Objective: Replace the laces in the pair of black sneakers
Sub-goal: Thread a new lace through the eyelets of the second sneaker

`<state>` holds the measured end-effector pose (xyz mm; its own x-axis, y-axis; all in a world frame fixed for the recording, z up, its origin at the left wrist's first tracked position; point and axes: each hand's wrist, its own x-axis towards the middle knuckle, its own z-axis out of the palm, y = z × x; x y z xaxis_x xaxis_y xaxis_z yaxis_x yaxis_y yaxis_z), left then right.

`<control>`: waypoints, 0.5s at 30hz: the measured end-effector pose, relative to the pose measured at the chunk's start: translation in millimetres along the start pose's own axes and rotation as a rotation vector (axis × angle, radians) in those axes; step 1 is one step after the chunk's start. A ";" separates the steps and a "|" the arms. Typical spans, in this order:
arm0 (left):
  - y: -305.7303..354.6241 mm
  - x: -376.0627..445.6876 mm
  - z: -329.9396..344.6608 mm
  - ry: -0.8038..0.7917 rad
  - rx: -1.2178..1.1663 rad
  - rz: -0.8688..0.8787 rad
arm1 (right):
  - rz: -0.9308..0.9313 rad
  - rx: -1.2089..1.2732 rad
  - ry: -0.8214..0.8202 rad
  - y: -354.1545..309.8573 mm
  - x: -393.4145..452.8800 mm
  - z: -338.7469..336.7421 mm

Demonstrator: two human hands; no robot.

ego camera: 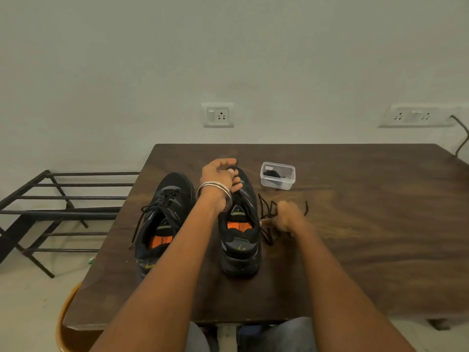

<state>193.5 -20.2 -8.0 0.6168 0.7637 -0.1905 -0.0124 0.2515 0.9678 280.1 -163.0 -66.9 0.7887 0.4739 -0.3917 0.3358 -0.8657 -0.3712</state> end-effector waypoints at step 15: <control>0.3 -7.9 3.6 0.005 -0.062 0.021 | 0.030 0.275 0.313 -15.8 -17.5 -38.5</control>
<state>191.4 -28.3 -5.5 0.6123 0.7718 -0.1716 -0.0740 0.2720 0.9595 280.8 -163.8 -21.8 0.9288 0.3404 -0.1465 0.1938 -0.7832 -0.5908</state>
